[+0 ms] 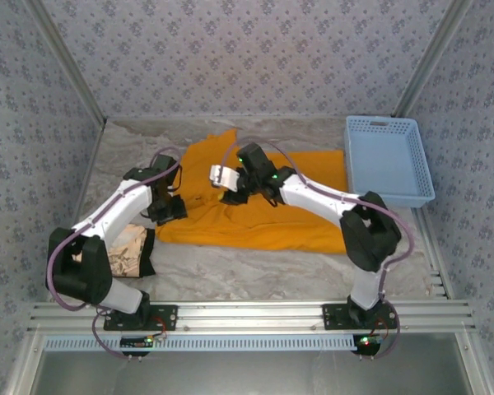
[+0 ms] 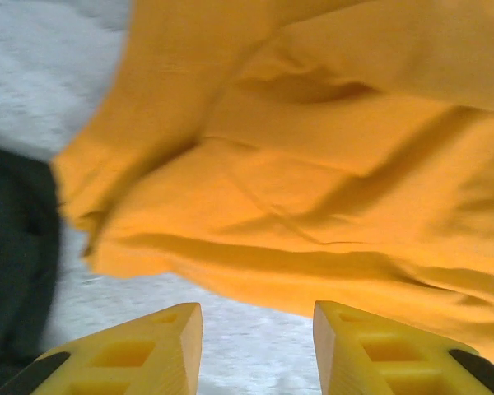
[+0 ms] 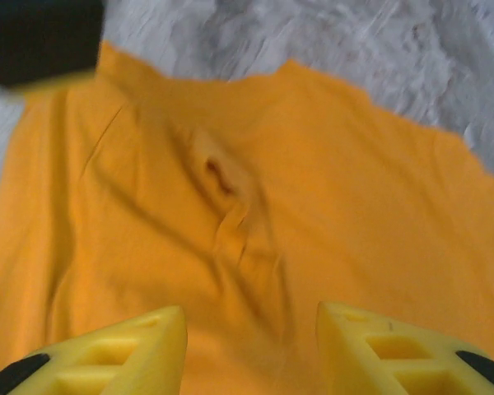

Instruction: Fold the inside-out t-shirt

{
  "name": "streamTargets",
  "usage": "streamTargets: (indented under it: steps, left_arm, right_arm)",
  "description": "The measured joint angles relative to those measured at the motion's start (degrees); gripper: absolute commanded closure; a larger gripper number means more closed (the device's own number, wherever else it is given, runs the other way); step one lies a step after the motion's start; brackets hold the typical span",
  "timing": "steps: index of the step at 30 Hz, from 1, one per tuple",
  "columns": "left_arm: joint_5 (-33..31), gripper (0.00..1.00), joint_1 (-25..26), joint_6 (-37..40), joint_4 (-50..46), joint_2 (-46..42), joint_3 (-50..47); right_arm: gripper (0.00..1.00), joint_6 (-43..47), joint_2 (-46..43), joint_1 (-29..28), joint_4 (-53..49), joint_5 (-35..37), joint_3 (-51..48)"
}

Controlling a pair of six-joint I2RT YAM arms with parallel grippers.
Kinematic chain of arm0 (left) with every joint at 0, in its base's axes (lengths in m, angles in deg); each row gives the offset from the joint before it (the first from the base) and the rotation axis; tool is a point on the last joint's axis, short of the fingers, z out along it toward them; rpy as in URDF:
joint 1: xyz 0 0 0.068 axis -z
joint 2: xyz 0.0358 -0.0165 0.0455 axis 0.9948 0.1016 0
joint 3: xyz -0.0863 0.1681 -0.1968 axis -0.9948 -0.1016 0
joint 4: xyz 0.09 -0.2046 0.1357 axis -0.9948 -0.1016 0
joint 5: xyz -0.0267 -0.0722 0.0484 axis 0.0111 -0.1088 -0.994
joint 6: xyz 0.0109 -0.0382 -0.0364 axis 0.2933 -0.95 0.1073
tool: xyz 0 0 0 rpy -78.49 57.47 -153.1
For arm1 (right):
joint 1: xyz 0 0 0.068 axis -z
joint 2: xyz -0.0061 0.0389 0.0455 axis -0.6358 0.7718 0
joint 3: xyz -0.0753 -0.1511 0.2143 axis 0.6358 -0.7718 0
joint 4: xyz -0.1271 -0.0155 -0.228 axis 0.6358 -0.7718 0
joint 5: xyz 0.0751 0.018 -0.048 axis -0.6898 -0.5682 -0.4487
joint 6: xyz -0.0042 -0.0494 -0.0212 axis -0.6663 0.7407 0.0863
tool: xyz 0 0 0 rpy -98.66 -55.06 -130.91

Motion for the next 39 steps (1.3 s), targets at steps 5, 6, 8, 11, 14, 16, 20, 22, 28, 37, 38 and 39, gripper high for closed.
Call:
streamTargets:
  steps: [5, 6, 8, 11, 14, 16, 20, 22, 28, 37, 38, 39]
  left_arm:
    - [3.8, 0.59, 0.2, -1.2, 5.3, 5.5, 1.2]
    - [4.2, 0.59, 0.1, -1.2, 6.5, 7.2, 1.7]
    - [5.1, 0.57, -0.2, -0.9, 8.8, 10.3, 2.9]
    - [5.9, 0.51, -0.6, 0.2, 11.6, 14.6, 5.7]
    - [5.3, 0.49, -1.1, 1.5, 14.3, 18.1, 8.3]
    - [4.0, 0.48, -1.4, 2.8, 15.1, 20.2, 9.9]
    - [1.1, 0.52, -1.8, 6.2, 16.9, 22.3, 10.5]
    - [0.2, 0.59, -2.2, 7.3, 17.4, 23.3, 10.8]
    - [-1.8, 0.70, -4.7, 7.6, 18.2, 26.4, 11.7]
    - [-3.9, 0.49, -6.5, 6.0, 17.3, 26.6, 13.5]
    - [-4.0, 0.47, -6.5, 5.8, 17.0, 26.4, 13.5]
    - [-4.0, 0.46, -6.5, 5.8, 16.6, 25.8, 13.5]
  right_arm:
    - [0.51, -0.4, 9.2, 0.0, -0.7, 0.8, 6.5]
    - [0.51, -0.6, 10.7, 0.2, -1.3, 0.9, 7.0]
    - [0.51, -1.1, 12.5, 0.8, -2.7, 1.1, 7.1]
    - [0.51, -2.4, 13.9, 1.9, -4.8, 1.2, 7.1]
    - [0.51, -4.3, 14.8, 3.1, -6.3, 1.2, 8.0]
    - [0.53, -5.8, 16.1, 3.7, -7.6, 1.0, 9.8]
    - [0.75, -8.8, 18.1, 4.8, -9.0, -0.1, 11.6]
    - [0.85, -9.8, 18.4, 5.1, -9.7, -1.0, 11.7]
    - [1.00, -12.4, 18.9, 5.6, -11.0, -2.0, 11.8]
    - [0.73, -19.9, 14.8, 6.2, -1.3, 4.3, 5.1]
    - [0.71, -21.0, 13.0, 6.3, 1.1, 5.5, 2.9]
    - [0.67, -22.3, 10.9, 6.4, 3.5, 7.2, 0.2]
